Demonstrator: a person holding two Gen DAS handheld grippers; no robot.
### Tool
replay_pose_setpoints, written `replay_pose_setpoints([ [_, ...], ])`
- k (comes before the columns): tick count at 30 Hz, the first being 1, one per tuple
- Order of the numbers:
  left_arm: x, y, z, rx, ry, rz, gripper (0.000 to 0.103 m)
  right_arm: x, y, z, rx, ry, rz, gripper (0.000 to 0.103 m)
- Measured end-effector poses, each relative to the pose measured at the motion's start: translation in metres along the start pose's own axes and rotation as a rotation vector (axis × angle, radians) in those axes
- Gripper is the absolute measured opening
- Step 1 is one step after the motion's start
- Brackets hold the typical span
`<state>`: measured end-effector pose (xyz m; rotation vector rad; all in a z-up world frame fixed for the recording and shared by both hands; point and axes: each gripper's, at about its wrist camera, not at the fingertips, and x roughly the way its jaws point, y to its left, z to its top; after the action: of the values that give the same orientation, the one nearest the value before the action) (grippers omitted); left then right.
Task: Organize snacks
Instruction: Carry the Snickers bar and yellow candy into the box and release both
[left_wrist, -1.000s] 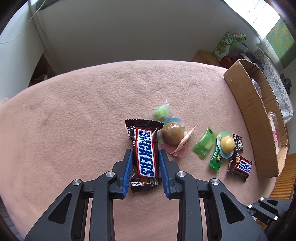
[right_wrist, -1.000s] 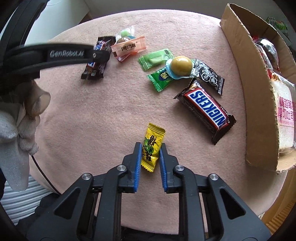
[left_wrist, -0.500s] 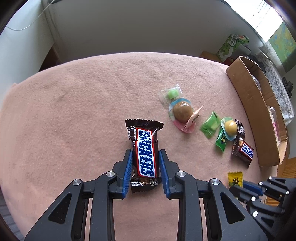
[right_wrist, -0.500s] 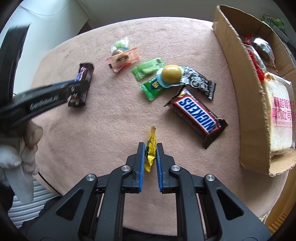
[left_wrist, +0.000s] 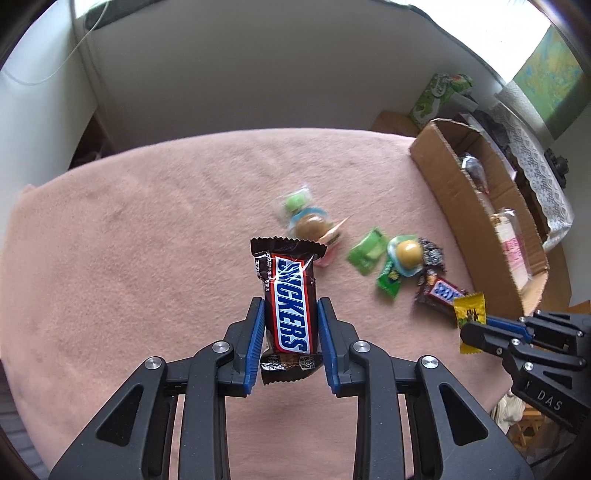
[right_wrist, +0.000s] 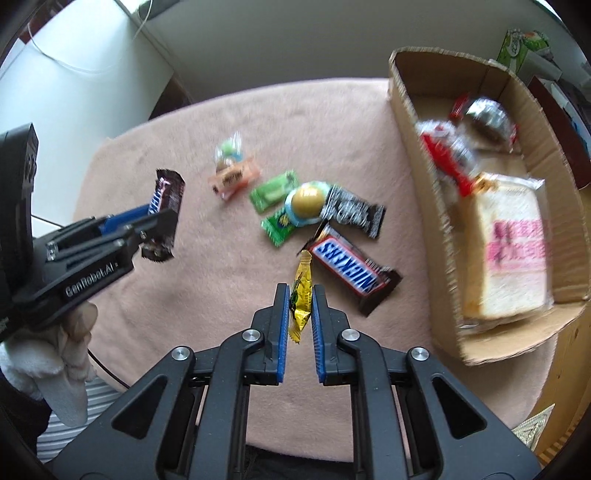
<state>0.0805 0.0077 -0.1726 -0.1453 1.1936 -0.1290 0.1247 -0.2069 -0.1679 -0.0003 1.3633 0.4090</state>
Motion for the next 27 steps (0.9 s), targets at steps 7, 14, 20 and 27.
replay_pose_setpoints([
  [7,-0.011,-0.037,0.028,0.056,-0.038,-0.058,0.027,-0.038,-0.024,0.013,0.05,-0.077,-0.016,0.012],
  [14,-0.013,-0.079,0.05,0.139,-0.052,-0.101,0.027,-0.057,-0.069,0.029,0.117,-0.124,-0.058,0.012],
  [20,-0.005,-0.116,0.067,0.21,-0.05,-0.131,0.027,-0.067,-0.109,0.03,0.185,-0.146,-0.096,0.012],
  [27,0.005,-0.153,0.08,0.266,-0.037,-0.162,0.027,-0.068,-0.145,0.026,0.247,-0.148,-0.122,0.012],
])
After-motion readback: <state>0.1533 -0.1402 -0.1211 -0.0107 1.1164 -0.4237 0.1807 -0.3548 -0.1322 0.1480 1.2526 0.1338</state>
